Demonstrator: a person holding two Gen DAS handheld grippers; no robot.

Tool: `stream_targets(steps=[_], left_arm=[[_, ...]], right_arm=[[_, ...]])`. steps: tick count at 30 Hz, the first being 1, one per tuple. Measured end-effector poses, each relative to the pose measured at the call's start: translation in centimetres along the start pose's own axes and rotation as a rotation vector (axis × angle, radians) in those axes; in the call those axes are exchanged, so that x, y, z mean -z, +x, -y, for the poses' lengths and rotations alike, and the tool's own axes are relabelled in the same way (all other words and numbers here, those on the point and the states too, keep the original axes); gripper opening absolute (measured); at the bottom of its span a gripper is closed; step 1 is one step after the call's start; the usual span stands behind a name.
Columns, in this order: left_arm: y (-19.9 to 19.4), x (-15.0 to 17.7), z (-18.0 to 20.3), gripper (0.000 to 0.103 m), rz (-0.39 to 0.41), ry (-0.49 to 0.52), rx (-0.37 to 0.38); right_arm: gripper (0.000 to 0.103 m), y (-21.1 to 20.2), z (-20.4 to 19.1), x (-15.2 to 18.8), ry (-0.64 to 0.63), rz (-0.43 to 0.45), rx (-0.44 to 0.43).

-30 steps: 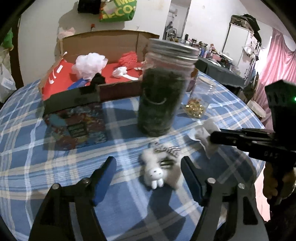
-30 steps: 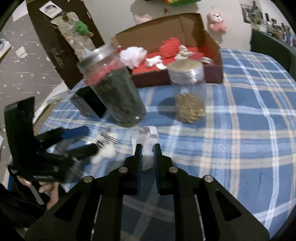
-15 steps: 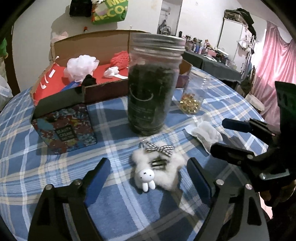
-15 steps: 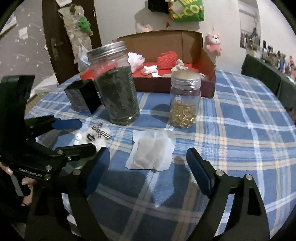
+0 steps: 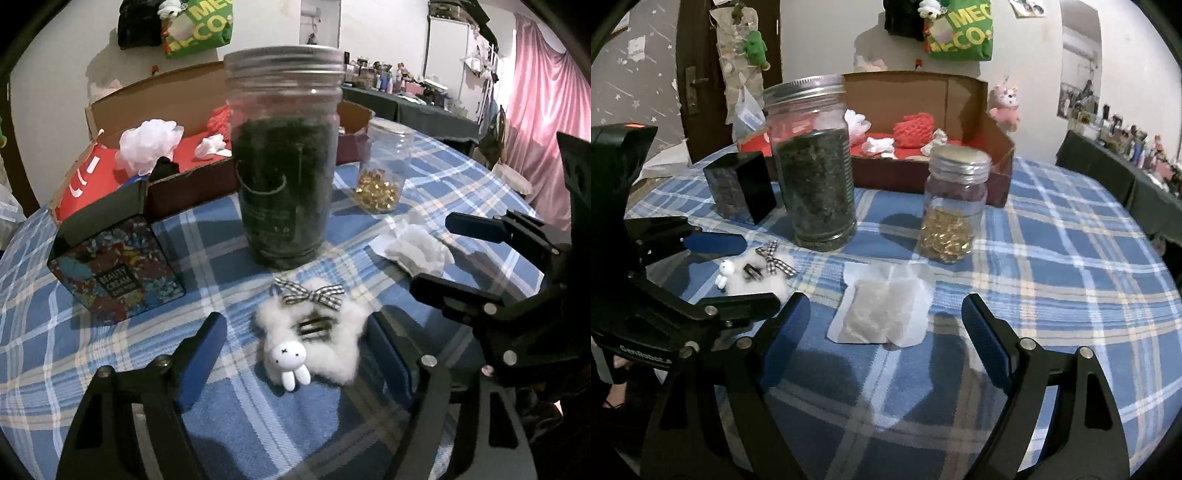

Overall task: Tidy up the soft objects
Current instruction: 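Grasp the white cloth with the right tool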

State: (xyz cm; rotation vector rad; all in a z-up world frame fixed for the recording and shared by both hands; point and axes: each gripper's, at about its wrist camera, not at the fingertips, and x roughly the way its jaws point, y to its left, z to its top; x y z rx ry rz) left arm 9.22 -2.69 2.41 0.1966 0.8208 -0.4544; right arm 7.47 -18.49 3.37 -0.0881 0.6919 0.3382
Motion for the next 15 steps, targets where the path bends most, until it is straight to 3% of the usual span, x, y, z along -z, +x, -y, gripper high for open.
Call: stream_targets(steps=[5, 9, 15], left_arm=[[-0.2, 0.3, 0.4, 0.070, 0.019, 0.032, 0.007], [-0.3, 0.4, 0.6, 0.061, 0.029, 0.043, 0.018], [-0.6, 0.7, 1.3, 0.056, 0.068, 0.076, 0.008]], right_arm=[[0.071, 0.1, 0.1, 0.0, 0.009, 0.004, -0.020], [0.051, 0.5, -0.3, 0.1, -0.009, -0.007, -0.025], [0.025, 0.6, -1.1, 0.4, -0.048, 0.000, -0.027]])
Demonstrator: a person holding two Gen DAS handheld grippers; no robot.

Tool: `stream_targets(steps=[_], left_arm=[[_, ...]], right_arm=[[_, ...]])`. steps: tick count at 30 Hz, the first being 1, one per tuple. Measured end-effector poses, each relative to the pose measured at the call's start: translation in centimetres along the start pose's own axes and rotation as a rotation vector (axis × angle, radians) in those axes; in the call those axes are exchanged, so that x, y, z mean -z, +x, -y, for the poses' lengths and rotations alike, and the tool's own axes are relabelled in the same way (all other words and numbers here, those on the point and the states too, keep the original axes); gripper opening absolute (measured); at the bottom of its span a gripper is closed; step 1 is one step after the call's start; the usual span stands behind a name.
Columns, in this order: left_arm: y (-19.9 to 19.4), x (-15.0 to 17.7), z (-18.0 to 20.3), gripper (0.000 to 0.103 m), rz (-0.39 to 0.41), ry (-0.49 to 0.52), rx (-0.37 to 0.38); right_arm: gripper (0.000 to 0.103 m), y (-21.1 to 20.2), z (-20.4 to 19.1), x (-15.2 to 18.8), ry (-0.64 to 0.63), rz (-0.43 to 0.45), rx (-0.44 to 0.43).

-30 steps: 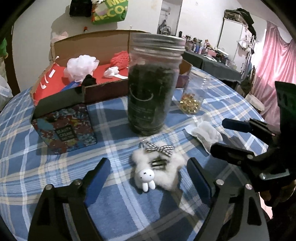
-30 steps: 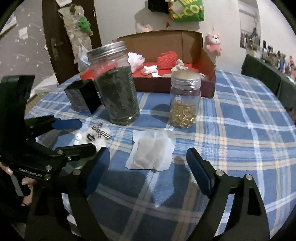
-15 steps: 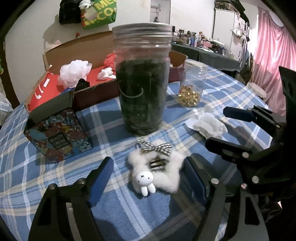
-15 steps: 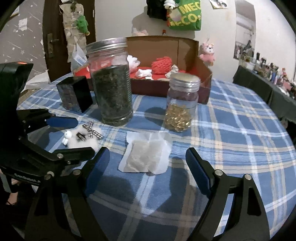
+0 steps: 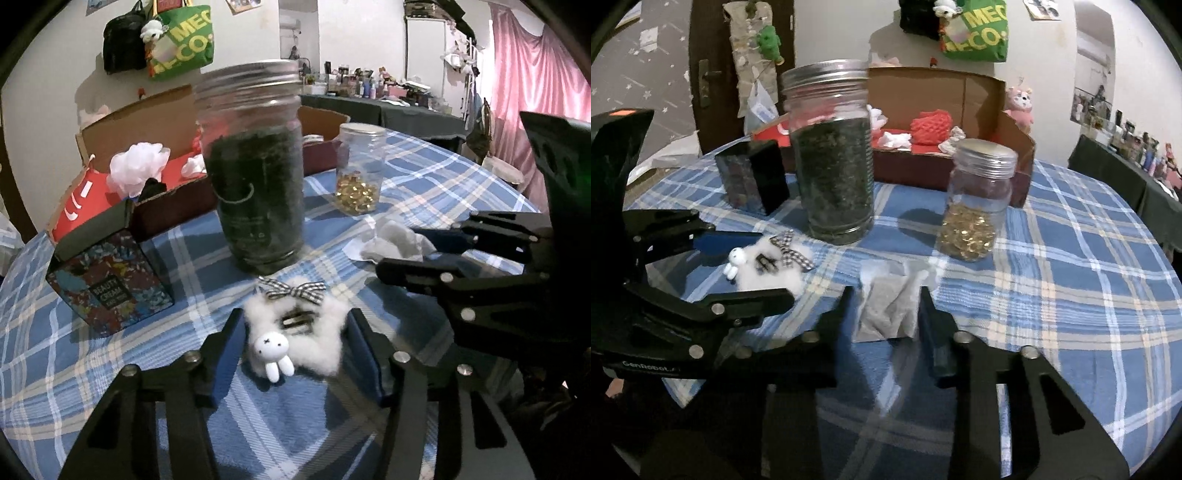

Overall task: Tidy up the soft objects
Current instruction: 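Grasp the white cloth with the right tool, then grasp the white fluffy star plush with the left tool and lift it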

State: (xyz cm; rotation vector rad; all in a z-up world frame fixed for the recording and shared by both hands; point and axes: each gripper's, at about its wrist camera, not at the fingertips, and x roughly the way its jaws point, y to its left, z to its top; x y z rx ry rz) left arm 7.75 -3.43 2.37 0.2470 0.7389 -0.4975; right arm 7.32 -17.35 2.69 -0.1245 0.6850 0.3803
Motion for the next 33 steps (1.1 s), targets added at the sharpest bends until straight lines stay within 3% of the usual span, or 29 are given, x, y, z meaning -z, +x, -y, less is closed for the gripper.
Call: stream_targets(steps=[3, 14, 23, 25, 27, 33], left_arm=[[-0.2, 0.0, 0.1, 0.055, 0.014, 0.001, -0.008], [-1.6, -0.3, -0.3, 0.054, 0.045, -0.035, 0.005], [-1.8, -0.5, -0.6, 0.051, 0.049, -0.049, 0.003], [-2.0, -0.5, -0.7, 0.049, 0.053, -0.048, 0.001], [-2.0, -0.6, -0.8, 0.027, 0.052, -0.049, -0.005], [-1.1, -0.2, -1.5, 0.027, 0.009, -0.070, 0.000]], right_arm=[[0.018, -0.3, -0.4, 0.1, -0.009, 0.018, 0.007], [0.017, -1.9, -0.5, -1.0, 0.018, 0.069, -0.031], [0.017, -2.0, -0.2, -0.9, 0.034, 0.061, -0.036], [0.017, -2.0, 0.0, -0.9, 0.038, 0.063, -0.036], [0.017, -2.1, 0.1, -1.0, 0.040, 0.065, -0.036], [0.017, -2.0, 0.3, -0.9, 0.043, 0.058, -0.035]])
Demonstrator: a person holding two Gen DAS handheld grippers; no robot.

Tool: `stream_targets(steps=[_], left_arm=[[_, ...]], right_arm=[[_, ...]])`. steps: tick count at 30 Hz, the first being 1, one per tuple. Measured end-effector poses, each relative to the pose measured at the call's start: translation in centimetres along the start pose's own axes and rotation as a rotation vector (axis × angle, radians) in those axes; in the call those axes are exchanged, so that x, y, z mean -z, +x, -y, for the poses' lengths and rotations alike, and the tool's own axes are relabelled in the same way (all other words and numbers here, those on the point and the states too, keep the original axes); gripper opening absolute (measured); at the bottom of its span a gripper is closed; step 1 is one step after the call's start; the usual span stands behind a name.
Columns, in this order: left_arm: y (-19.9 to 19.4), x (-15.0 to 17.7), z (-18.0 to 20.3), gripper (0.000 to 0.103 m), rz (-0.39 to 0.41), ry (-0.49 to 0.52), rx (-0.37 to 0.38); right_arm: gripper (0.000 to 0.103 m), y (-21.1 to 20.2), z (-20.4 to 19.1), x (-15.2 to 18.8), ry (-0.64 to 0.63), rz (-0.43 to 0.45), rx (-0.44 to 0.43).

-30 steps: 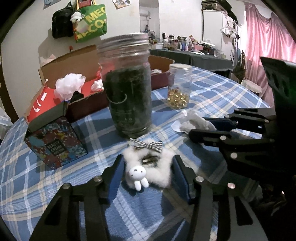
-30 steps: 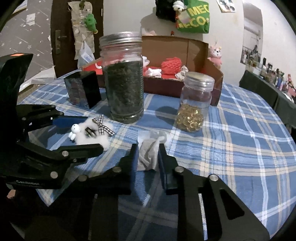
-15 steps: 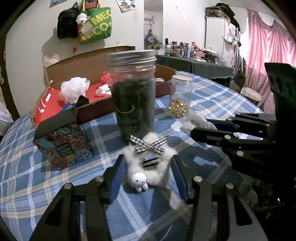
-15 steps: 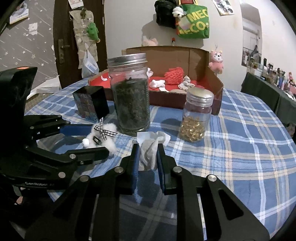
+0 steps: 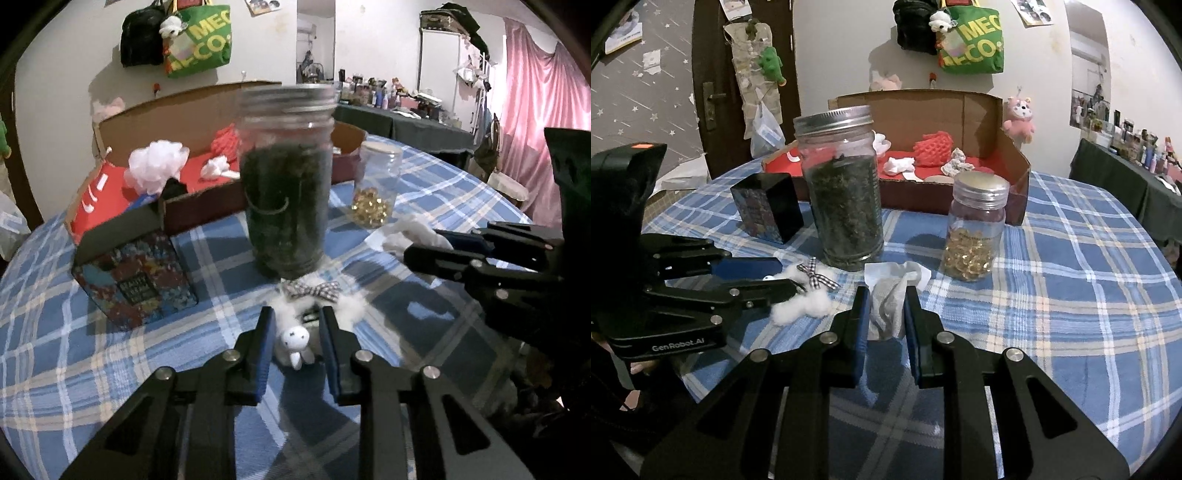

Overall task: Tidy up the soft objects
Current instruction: 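Grasp the white fluffy star plush with the left tool and lift it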

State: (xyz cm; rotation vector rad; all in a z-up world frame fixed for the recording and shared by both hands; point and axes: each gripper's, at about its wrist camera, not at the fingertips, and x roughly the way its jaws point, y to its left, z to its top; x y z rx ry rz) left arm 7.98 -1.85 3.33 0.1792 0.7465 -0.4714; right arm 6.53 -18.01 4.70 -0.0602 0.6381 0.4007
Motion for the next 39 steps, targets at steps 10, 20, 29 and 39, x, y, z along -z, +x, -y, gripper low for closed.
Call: stream_targets(steps=[10, 20, 29, 39], left_arm=[[-0.1, 0.2, -0.6, 0.070, 0.004, -0.024, 0.002], [0.5, 0.0, 0.9, 0.076, -0.012, 0.020, 0.004], [1.6, -0.4, 1.9, 0.076, -0.050, 0.066, -0.040], [1.7, -0.1, 3.0, 0.062, -0.031, 0.165, -0.054]], right_arm=[[0.018, 0.5, 0.9, 0.5, 0.022, -0.037, -0.017], [0.072, 0.8, 1.7, 1.5, 0.038, -0.069, -0.019], [0.072, 0.9, 1.2, 1.6, -0.002, -0.043, 0.031], [0.035, 1.9, 0.6, 1.5, -0.036, -0.067, 0.040]])
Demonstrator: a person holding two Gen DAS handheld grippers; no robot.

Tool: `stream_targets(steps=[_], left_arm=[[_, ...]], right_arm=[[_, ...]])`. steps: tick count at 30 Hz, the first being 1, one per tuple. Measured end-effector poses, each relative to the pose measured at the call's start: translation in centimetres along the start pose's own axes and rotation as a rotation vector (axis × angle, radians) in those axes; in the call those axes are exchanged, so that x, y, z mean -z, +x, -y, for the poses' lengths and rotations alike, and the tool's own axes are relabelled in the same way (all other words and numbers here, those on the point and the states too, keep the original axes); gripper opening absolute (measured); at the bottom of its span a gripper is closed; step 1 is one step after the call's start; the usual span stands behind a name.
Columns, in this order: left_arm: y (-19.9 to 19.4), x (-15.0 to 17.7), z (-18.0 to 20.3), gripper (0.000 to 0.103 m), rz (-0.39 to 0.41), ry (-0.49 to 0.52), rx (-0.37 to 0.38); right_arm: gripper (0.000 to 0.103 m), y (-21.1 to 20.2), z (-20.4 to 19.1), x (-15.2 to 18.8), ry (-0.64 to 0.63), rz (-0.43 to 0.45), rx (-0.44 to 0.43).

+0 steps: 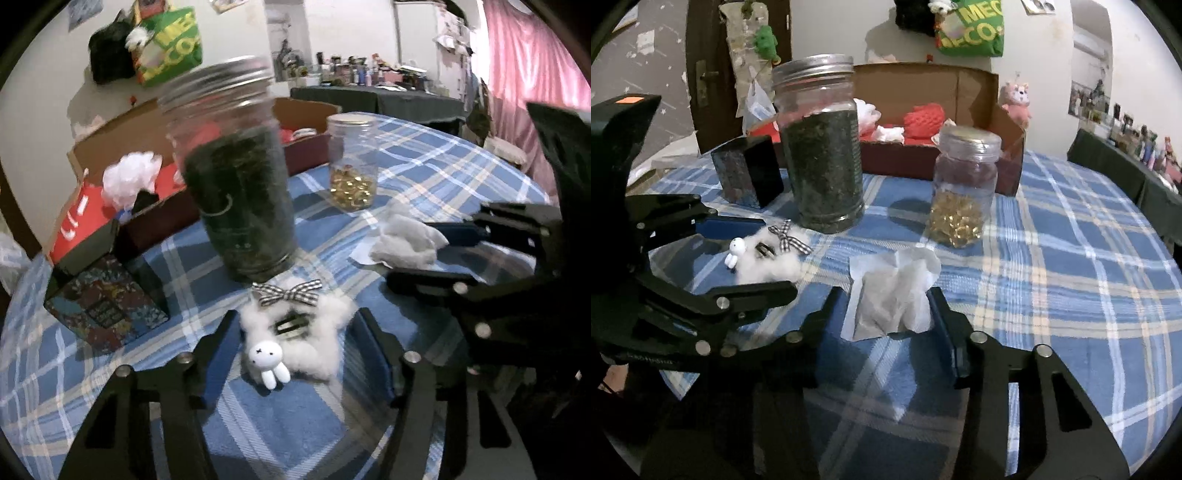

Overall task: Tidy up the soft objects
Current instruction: 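Grasp the white fluffy star plush with the left tool and lift it, then carry star plush and white cloth over the box with both tools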

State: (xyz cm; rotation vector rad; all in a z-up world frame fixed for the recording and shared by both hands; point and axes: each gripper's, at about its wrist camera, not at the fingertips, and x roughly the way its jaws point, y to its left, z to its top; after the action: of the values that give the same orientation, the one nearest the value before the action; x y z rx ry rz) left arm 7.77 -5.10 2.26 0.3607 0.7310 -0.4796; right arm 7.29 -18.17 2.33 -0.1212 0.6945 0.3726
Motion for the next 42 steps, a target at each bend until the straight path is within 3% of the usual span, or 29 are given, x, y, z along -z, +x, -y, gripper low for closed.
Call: stream_targets(steps=[5, 10, 18, 26, 42], left_arm=[[-0.9, 1.0, 1.8, 0.054, 0.068, 0.092, -0.071], [-1.2, 1.0, 1.4, 0.051, 0.078, 0.070, -0.064], [-3.1, 0.2, -0.2, 0.046, 0.112, -0.037, 0.018], [-5.3, -0.5, -2.0, 0.045, 0.171, -0.102, 0.007], [-6.3, 0.8, -5.0, 0.041, 0.155, -0.166, -0.030]], right_arm=[[0.022, -0.3, -0.6, 0.4, -0.024, 0.019, -0.002], [0.016, -0.6, -0.1, 0.3, 0.020, 0.033, -0.037], [0.015, -2.7, -0.4, -1.1, 0.023, 0.101, -0.039], [0.015, -3.8, -1.0, -2.1, 0.032, 0.142, -0.029], [0.015, -4.4, -0.3, -2.2, 0.053, 0.133, 0.006]])
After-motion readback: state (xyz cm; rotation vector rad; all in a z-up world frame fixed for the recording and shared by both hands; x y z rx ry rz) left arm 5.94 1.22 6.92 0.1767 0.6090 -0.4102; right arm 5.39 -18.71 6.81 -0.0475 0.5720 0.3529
